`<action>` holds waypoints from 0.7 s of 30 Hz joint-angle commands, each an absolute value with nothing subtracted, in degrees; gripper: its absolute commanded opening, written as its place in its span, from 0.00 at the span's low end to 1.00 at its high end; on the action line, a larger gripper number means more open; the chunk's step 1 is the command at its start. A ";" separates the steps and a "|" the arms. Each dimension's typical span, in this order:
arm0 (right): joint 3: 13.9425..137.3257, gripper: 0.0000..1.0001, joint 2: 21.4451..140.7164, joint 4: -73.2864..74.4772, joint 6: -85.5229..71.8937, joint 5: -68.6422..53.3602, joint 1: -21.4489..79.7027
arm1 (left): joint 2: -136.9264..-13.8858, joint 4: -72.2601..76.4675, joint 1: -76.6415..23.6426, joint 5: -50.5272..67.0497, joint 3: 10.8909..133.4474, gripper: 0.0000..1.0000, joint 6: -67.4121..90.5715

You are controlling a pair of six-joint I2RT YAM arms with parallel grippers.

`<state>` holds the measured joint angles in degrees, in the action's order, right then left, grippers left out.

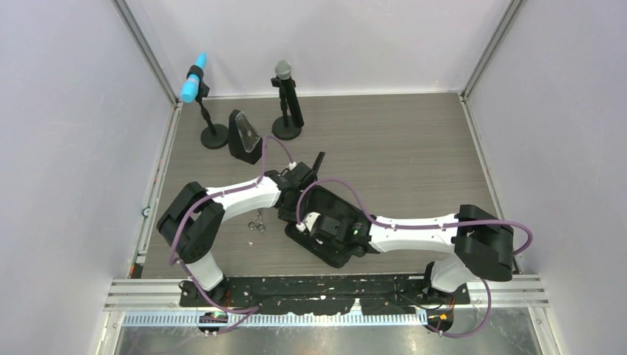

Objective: Sort the hair-cutting tools
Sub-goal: Place the haircut tool in the hairdressing tool bag.

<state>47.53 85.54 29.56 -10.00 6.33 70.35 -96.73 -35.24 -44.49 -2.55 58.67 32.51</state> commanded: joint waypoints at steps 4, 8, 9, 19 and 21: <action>48.04 0.49 82.38 26.58 -9.74 6.70 70.72 | -96.33 -31.81 -45.29 3.16 57.09 0.35 34.28; 46.82 0.51 77.38 27.15 -11.62 7.10 70.69 | -96.42 -31.82 -45.28 3.12 57.12 0.35 34.34; 46.16 0.51 76.01 26.91 -12.18 7.91 70.69 | -96.56 -31.82 -45.31 3.16 57.13 0.35 34.33; 43.37 0.43 76.44 27.06 -15.65 5.75 70.31 | -96.52 -32.16 -45.27 3.08 57.25 0.35 34.49; 42.91 0.42 76.43 27.46 -16.33 5.45 70.31 | -96.65 -32.16 -45.26 3.17 57.27 0.34 34.53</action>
